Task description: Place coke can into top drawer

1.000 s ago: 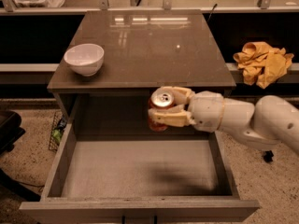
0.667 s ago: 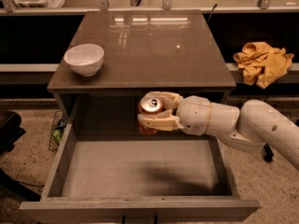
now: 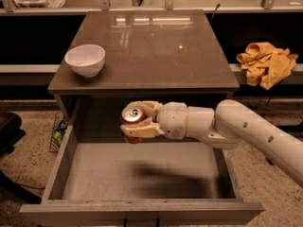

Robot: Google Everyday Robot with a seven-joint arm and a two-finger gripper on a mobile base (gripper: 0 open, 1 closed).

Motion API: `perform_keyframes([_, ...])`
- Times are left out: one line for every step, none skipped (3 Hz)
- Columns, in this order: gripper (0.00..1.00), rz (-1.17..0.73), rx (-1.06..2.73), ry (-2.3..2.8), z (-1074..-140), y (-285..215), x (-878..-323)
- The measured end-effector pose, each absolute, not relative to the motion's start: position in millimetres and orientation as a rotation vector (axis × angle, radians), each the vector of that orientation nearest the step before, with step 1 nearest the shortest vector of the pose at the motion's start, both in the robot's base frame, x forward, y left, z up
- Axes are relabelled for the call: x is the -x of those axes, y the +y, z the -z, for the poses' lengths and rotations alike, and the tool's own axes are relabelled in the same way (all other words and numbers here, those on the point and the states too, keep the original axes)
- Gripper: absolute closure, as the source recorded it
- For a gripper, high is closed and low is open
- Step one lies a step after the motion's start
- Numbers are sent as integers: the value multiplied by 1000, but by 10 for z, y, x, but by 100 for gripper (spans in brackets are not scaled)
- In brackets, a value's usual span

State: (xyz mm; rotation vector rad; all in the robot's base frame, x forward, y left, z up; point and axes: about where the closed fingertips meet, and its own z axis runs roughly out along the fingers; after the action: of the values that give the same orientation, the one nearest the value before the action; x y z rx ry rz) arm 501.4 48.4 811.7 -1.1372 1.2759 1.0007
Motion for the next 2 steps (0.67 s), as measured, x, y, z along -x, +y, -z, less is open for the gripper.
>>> perform_keyframes([100,-1001,1137,1276,-8117,485,-5014])
perform_keyframes([100,-1011,1145,1289,-8045,578,-5013])
